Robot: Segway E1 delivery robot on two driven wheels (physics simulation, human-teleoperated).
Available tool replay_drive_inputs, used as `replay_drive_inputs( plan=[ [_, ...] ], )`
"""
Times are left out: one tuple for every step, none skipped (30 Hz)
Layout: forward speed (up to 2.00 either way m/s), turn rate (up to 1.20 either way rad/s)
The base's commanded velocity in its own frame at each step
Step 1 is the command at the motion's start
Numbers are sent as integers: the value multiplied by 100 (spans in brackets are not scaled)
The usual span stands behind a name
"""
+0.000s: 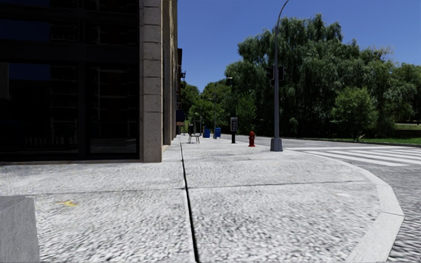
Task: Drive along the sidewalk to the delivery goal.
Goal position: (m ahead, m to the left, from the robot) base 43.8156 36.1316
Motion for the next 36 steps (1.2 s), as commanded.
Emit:
replay_drive_inputs(
  plan=[
    [159, 0],
    [159, 0],
    [159, 0],
    [159, 5],
    [159, 11],
    [159, 11],
    [159, 16],
    [159, 19],
    [159, 20],
    [159, 20],
    [159, 20],
    [159, 20],
    [159, 0],
    [159, 0],
    [159, 0],
    [159, 0],
    [159, 0],
    [159, 0],
    [159, 0],
    [159, 0],
    [159, 0],
    [159, 0],
    [159, 0],
    [159, 0],
    [200, 0],
    [200, 0],
    [200, 0],
    [200, 0],
    [200, 0],
    [200, 0],
    [200, 0],
    [200, 0],
    [200, 0],
    [200, 0],
    [200, 0],
    [200, 0]
  ],
)
